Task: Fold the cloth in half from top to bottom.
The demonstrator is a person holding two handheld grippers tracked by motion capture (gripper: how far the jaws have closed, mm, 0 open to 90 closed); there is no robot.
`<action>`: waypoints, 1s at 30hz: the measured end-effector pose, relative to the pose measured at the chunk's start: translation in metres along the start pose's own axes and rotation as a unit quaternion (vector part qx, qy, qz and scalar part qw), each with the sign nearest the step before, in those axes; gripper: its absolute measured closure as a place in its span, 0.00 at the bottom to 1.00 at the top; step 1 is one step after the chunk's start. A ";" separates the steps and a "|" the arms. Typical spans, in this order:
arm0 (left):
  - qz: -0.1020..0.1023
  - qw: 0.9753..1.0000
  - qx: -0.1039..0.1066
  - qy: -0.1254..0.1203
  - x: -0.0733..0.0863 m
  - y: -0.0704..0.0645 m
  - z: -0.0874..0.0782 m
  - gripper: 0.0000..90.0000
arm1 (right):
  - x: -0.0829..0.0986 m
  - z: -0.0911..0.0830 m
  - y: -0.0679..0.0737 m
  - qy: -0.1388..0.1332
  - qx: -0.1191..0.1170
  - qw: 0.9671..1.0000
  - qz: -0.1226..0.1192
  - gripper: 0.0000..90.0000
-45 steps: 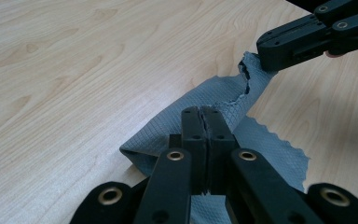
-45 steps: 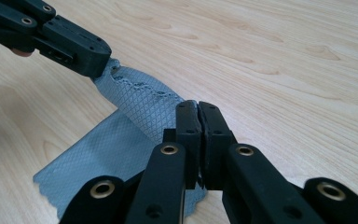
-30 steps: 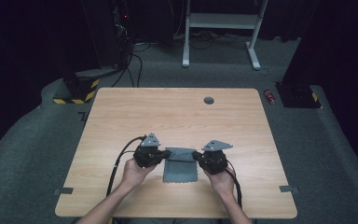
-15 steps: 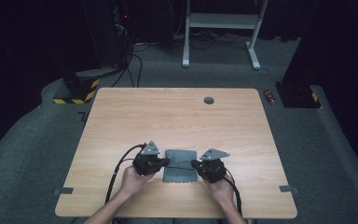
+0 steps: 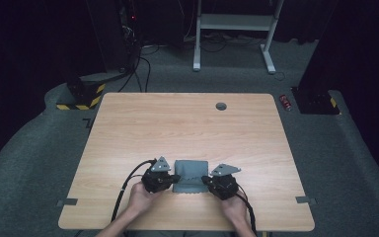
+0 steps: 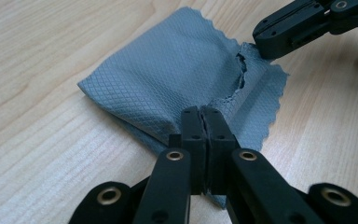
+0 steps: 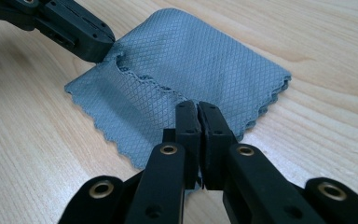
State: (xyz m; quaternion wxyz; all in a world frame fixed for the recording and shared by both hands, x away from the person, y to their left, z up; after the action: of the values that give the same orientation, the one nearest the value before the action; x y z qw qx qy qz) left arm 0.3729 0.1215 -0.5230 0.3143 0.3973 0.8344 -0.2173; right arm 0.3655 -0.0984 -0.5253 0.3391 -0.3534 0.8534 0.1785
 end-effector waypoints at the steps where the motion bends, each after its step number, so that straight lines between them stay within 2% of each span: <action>1: -0.002 1.000 0.002 -0.001 0.001 -0.001 0.000 0.99 | 0.001 0.000 0.000 0.001 0.000 1.000 0.000 0.97; 6: 0.005 1.000 -0.002 0.002 0.003 -0.002 0.001 0.99 | 0.004 0.001 0.001 0.002 0.000 1.000 0.002 0.97; 15: 0.001 1.000 0.004 0.007 0.009 -0.006 0.001 0.98 | 0.010 0.000 0.004 0.002 -0.005 1.000 0.004 0.94; 19: -0.005 1.000 0.007 0.002 0.009 -0.004 -0.002 0.96 | 0.013 -0.004 0.004 0.003 -0.010 1.000 0.014 0.89; 23: -0.017 1.000 0.018 -0.013 0.008 -0.003 -0.009 0.90 | 0.013 -0.011 0.002 -0.005 -0.013 1.000 0.020 0.86; 27: -0.037 0.998 0.023 -0.038 0.005 0.002 -0.019 0.86 | 0.012 -0.020 -0.001 -0.023 -0.017 0.999 0.031 0.86; 30: -0.046 0.998 0.017 -0.040 0.001 0.006 -0.019 0.84 | 0.007 -0.021 -0.001 -0.026 -0.010 0.999 0.034 0.87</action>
State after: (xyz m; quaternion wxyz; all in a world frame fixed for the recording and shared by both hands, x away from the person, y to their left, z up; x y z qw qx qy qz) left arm 0.3705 0.1368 -0.5109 0.3303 0.3548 0.8346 -0.2617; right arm 0.3531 -0.1142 -0.5158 0.3516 -0.3227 0.8540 0.2073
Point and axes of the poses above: each handheld gripper's, and its own axes: z roughly forward along the jaws, x roughly out of its underside, y roughly to its left, the point moved 3 cm from there along z, roughly forward along the jaws, and after that the axes turned 3 degrees about y, right-handed, at the moved point
